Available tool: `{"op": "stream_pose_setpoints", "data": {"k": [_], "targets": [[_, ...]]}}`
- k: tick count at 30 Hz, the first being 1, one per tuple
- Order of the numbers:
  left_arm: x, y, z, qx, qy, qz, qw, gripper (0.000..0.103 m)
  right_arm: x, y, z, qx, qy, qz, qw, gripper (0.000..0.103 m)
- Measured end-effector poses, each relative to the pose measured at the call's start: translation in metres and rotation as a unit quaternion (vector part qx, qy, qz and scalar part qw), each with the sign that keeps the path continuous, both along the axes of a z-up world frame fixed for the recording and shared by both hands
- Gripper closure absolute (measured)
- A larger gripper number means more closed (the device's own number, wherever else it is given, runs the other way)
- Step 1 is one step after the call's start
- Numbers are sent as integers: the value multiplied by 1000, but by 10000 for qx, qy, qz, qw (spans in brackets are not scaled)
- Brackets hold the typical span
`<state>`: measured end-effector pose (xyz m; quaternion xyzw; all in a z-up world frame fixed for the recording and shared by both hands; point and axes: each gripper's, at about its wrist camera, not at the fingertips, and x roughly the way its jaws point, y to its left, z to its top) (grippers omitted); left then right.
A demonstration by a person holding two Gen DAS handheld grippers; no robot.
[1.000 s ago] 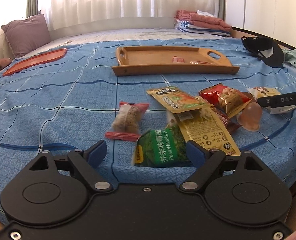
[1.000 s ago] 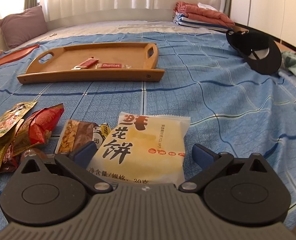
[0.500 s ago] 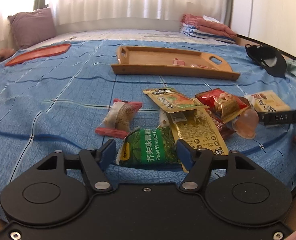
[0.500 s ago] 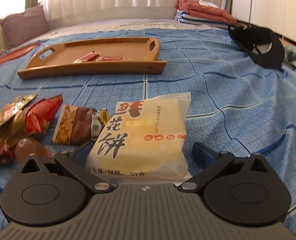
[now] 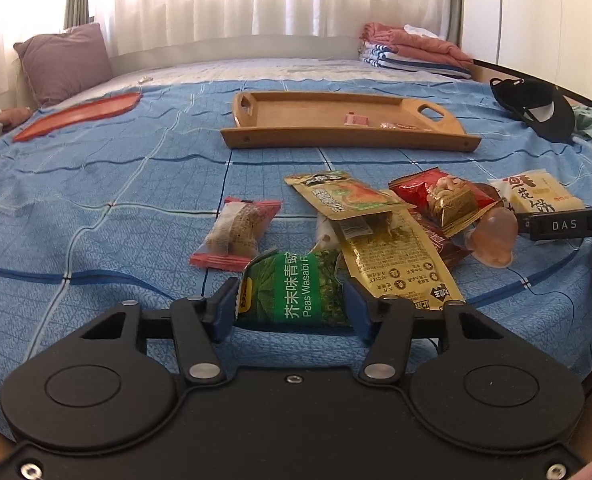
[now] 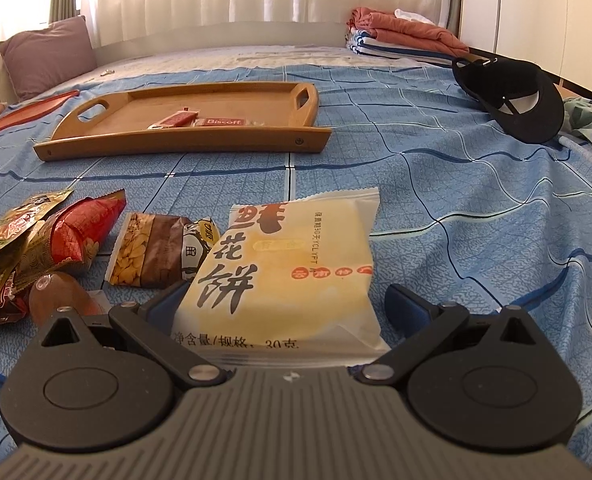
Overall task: Organize snacks
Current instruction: 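Grasp the white pastry bag with the right gripper while the left grasps the green Peas Wasabi bag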
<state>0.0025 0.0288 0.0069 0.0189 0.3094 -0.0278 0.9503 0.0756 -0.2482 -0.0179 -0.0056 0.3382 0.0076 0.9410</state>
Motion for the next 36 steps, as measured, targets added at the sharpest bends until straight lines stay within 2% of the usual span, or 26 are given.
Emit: {"op": "stream_pose_setpoints", "data": {"k": [4, 10, 14, 21, 25, 27, 28, 32, 36], "targets": [[-3, -2, 5, 86, -19, 1, 10000, 54, -5, -2, 4, 73, -78, -43, 9999, 0], [-13, -9, 23, 370, -368, -137, 9985, 54, -18, 5, 13, -93, -415, 49, 9991, 13], [-10, -8, 35, 312, -403, -117, 9986, 54, -22, 4, 22, -69, -554, 69, 9984, 16], [-3, -6, 47, 145, -368, -81, 9992, 54, -23, -7, 36, 171, -544, -22, 9984, 20], [-2, -7, 50, 167, -410, -105, 9990, 54, -23, -9, 33, -9, -259, -186, 9995, 11], [-1, -7, 49, 147, -385, -117, 9991, 54, -25, -14, 32, 119, -147, -160, 9997, 2], [0, -7, 49, 142, -367, -125, 9991, 54, -27, -15, 33, 183, -145, -138, 9996, 0], [4, -8, 47, 156, -333, -124, 9992, 54, -26, -16, 41, 112, -110, -168, 9997, 0], [9, -8, 46, 94, -247, -107, 9996, 54, -7, -13, 41, 31, 265, -111, 9996, 0]]}}
